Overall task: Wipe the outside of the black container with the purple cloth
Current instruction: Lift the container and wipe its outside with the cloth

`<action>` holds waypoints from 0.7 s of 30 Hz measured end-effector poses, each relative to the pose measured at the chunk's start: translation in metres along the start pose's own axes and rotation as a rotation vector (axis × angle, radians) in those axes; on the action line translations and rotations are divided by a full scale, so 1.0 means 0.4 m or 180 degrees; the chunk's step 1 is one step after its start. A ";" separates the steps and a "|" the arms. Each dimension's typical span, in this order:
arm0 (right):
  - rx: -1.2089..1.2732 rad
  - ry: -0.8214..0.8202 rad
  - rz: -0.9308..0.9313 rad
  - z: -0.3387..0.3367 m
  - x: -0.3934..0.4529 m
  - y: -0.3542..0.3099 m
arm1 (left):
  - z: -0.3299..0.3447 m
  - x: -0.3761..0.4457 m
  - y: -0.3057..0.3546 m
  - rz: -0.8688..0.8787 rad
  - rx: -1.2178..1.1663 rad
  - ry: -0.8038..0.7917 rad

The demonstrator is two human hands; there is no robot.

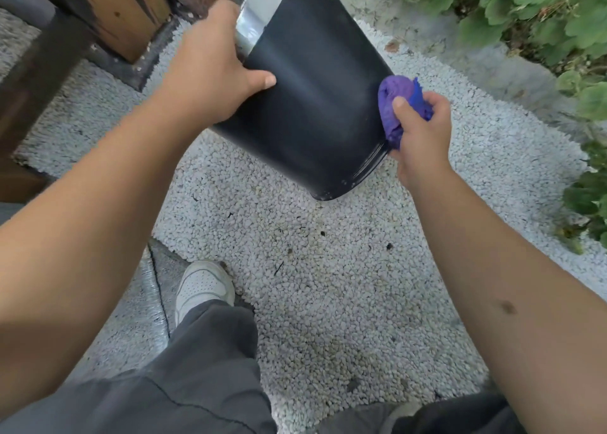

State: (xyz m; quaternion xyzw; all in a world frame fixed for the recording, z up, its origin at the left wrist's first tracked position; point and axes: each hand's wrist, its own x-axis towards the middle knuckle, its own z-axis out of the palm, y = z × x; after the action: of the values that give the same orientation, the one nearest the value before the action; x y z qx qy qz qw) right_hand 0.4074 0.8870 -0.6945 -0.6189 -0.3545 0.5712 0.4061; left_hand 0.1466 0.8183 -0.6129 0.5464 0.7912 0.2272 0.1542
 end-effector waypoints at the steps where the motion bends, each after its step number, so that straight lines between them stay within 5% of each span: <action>1: 0.0065 -0.0029 0.0105 0.000 0.010 -0.009 | -0.012 -0.004 0.006 0.0104 0.0012 0.0041; 6: -0.0387 -0.0249 0.0362 -0.011 0.037 0.023 | -0.019 -0.059 -0.018 0.0414 0.0022 -0.0424; 12: -0.1620 -0.0431 -0.0647 -0.008 0.068 0.054 | 0.044 -0.135 -0.085 0.0099 0.0109 -0.0467; 16: -0.1873 -0.0670 -0.0680 -0.011 0.061 0.060 | 0.050 -0.119 -0.093 0.0012 0.0367 -0.0455; 21: -0.1900 -0.0266 -0.0792 -0.020 -0.010 0.116 | 0.055 -0.101 -0.082 0.0033 0.0605 -0.0475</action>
State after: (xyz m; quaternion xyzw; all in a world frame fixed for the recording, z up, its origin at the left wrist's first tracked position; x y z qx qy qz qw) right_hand 0.4139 0.8633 -0.7350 -0.6386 -0.5956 0.4130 0.2585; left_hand 0.1459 0.7750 -0.6491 0.5781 0.7927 0.1107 0.1590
